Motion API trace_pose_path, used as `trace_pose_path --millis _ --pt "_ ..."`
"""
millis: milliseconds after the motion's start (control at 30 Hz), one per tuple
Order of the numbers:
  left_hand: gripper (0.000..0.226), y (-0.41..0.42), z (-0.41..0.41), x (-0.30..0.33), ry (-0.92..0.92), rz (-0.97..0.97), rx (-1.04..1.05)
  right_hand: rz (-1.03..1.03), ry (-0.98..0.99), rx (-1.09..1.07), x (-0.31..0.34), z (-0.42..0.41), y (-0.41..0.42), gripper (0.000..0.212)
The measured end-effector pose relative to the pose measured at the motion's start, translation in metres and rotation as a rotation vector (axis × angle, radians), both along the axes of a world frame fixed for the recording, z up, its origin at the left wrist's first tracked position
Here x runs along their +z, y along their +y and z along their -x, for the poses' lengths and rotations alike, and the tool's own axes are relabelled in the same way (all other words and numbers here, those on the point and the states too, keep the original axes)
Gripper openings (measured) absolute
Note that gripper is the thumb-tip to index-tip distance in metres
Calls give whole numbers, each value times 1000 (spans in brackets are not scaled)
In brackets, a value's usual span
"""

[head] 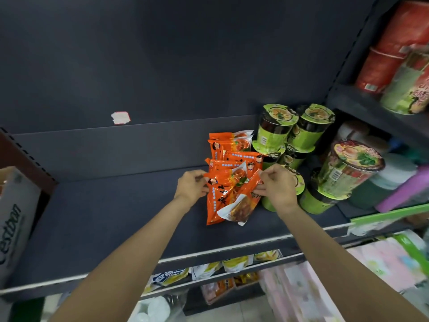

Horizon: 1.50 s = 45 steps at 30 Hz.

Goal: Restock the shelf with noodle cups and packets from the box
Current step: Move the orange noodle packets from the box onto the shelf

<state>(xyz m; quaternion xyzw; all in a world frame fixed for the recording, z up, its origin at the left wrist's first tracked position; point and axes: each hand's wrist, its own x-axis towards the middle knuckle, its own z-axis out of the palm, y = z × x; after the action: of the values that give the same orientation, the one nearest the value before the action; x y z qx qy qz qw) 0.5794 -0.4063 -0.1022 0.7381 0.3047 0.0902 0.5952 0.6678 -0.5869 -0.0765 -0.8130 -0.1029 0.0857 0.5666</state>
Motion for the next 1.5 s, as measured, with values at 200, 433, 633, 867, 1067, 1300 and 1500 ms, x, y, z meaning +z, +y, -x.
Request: trace_pose_path --millis 200,433,633,867,1067,1300,1500 --pt "25 2 0 11 37 142 -107 -34 8 -75 -7 -7 13 21" --pt "99 3 19 1 61 -68 -409 -46 -21 -50 -8 -3 30 11" --pt "67 9 13 -7 29 -268 -278 -81 140 -49 -15 -2 24 12" --pt "59 5 4 -11 35 -298 -289 685 -298 324 -29 -7 15 45" --pt "61 -6 -2 -17 52 -311 -320 893 -562 289 -36 2 13 41" --pt "45 -6 17 -4 167 -619 -168 655 -535 362 -27 16 14 33" --pt "30 6 86 23 109 -904 -1 424 -513 456 -1 55 58 28"
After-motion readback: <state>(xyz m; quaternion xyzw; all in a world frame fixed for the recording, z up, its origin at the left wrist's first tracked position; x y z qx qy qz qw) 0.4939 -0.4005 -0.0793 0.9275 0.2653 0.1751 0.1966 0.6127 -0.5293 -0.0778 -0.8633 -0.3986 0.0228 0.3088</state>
